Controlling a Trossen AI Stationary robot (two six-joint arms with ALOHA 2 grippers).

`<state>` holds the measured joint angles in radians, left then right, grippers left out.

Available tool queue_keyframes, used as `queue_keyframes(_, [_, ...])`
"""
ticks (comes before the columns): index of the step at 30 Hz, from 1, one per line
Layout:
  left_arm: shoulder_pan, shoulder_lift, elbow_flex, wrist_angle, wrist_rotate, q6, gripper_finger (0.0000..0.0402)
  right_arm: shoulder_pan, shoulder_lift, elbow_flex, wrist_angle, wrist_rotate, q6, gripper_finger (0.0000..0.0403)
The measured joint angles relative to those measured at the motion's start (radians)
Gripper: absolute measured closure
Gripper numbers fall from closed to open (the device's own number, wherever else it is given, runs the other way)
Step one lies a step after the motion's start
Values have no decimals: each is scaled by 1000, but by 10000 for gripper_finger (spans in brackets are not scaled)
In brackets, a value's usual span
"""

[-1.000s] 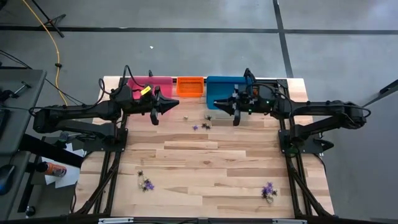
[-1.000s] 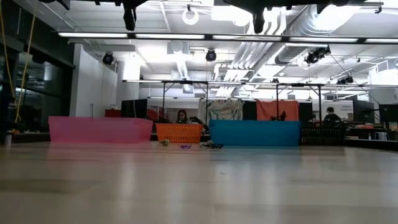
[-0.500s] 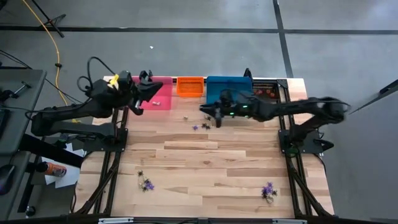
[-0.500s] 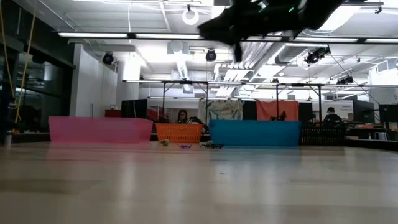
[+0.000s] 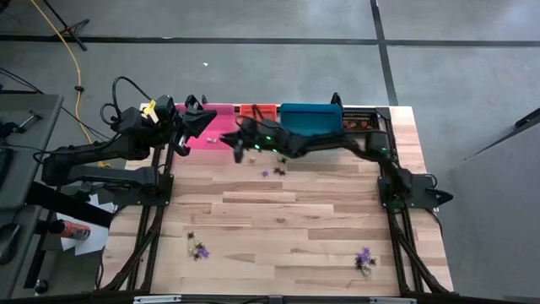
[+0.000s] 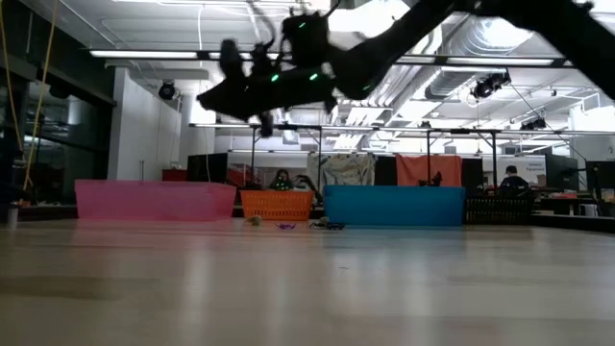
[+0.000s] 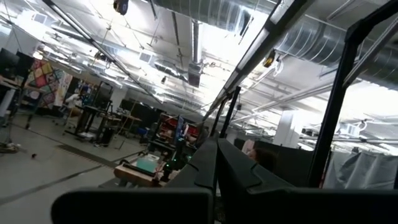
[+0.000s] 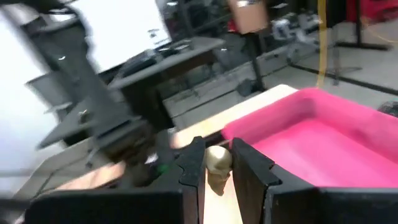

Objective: Sort Halloween decoration
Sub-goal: Put the white skull toy into the pink bin

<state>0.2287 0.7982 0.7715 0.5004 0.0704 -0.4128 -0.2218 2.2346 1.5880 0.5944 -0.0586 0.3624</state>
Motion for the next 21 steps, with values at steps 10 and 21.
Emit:
queue_keyframes(10, [0,0,0,-14,0,-5,401,-61,301,468,-353,31,101,354])
queue_keyframes(21, [0,0,0,-31,-1,-4,401,-83,344,560,-517,62,134,297])
